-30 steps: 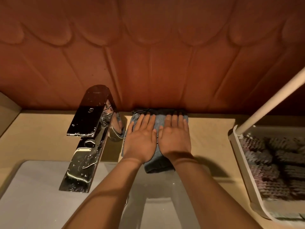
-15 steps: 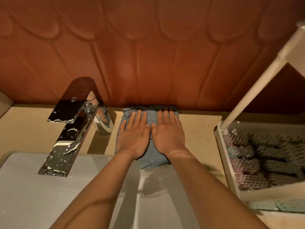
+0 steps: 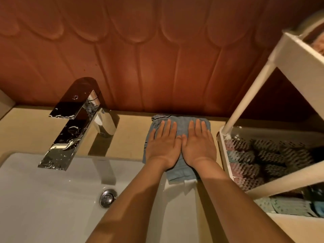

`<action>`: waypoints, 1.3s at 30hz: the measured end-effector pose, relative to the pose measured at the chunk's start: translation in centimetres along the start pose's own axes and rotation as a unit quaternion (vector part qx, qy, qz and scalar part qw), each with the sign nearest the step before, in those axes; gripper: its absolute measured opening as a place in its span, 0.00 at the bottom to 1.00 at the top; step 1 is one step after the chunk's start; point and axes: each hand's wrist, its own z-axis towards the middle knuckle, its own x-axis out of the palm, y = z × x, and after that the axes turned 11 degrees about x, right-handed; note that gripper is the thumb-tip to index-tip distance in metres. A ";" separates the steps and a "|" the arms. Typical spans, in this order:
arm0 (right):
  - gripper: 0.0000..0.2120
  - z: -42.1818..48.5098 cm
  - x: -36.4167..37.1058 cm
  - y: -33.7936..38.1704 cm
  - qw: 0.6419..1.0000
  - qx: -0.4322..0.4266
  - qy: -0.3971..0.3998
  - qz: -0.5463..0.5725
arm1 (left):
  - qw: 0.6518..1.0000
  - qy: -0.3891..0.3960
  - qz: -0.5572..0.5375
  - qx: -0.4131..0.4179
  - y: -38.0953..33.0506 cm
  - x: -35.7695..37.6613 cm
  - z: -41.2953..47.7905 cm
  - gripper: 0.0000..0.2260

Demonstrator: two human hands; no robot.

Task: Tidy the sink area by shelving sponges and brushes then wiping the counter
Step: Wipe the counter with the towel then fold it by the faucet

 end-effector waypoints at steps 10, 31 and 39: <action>0.27 -2.7 0.3 -1.3 0.999 0.052 0.011 -0.010 | 0.996 -0.019 -0.061 0.059 -1.1 1.1 -1.9 0.22; 0.29 -8.6 1.2 -2.5 0.998 0.028 -0.049 -0.010 | 0.771 -0.143 -0.579 -0.223 -2.4 2.6 -10.5 0.14; 0.34 -9.0 1.6 -3.1 0.999 0.019 -0.045 0.023 | 0.746 -0.160 -0.596 -0.252 -3.6 2.2 -11.7 0.14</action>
